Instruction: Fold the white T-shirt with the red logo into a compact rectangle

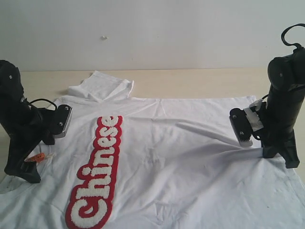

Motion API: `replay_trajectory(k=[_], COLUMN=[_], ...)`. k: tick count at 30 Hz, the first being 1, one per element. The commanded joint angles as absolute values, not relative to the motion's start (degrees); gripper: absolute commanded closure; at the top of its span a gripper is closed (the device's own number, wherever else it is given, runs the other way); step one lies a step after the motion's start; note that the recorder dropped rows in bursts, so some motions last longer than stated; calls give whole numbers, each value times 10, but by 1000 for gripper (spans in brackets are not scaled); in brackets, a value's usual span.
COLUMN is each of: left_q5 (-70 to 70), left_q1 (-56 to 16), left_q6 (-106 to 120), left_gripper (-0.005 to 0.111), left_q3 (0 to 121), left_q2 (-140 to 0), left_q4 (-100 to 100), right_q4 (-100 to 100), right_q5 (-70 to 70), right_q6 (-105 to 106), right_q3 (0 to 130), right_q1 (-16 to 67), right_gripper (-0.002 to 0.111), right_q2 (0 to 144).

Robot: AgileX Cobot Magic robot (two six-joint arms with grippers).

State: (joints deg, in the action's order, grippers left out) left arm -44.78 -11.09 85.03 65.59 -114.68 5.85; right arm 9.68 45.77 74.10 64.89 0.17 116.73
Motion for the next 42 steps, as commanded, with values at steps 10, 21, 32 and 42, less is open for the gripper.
replay_trajectory(k=[10, 21, 32, 42], left_q5=[-444, -482, -502, -505], left_q1=[-109, -106, -102, -23], left_q6=[833, 833, 833, 822], left_gripper=[106, 107, 107, 107], left_q3=[656, 674, 697, 697], left_q2=[-1181, -1113, -1013, -932], left_q4=[67, 66, 57, 39], right_q4=[75, 57, 63, 169], right_q5=[393, 492, 526, 577], right_q6=[727, 718, 718, 664], right_q3=[633, 673, 714, 751], right_q1=[0, 0, 0, 0], right_gripper=[108, 108, 108, 108], right_q2=[1219, 1151, 1048, 993])
